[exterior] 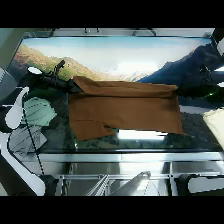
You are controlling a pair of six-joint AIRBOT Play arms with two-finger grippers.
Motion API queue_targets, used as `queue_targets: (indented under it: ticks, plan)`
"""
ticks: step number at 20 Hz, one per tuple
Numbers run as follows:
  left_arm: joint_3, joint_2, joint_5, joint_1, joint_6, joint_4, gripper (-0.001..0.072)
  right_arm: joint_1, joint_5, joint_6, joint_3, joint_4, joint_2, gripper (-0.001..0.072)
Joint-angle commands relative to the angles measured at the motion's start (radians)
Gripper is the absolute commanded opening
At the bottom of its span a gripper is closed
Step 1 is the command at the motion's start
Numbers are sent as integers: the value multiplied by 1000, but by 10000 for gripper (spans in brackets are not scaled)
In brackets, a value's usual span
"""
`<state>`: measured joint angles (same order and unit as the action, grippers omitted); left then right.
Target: Fold the shirts.
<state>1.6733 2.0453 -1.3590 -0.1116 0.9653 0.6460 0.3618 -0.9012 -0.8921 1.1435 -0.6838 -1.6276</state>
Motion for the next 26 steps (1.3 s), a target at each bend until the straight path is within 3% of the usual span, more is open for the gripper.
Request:
queue_targets:
  ticks: [1,12,19,20,21,22,23,26]
  plan:
    - [-19,0,-57,-6,12,15,22,0,-39,-1,-19,-13,-1,18]
    - [-16,0,-68,-5,31,15,22,3,-129,-24,-18,-14,0,18]
    - [-16,0,-108,-22,32,16,23,113,-159,-47,-18,-14,0,21]
    - [-16,0,-114,-29,45,16,26,124,-171,-47,-18,-14,0,127]
    - [-15,0,-127,-31,63,15,253,129,-179,-47,-18,-14,0,427]
    - [-9,0,-150,-38,74,16,539,132,-196,-48,-18,-14,0,539]
    - [4,0,-179,-49,95,16,705,137,-222,-47,-18,-14,0,507]
    - [67,-2,-307,-100,183,14,701,180,-335,-47,-18,-63,5,490]
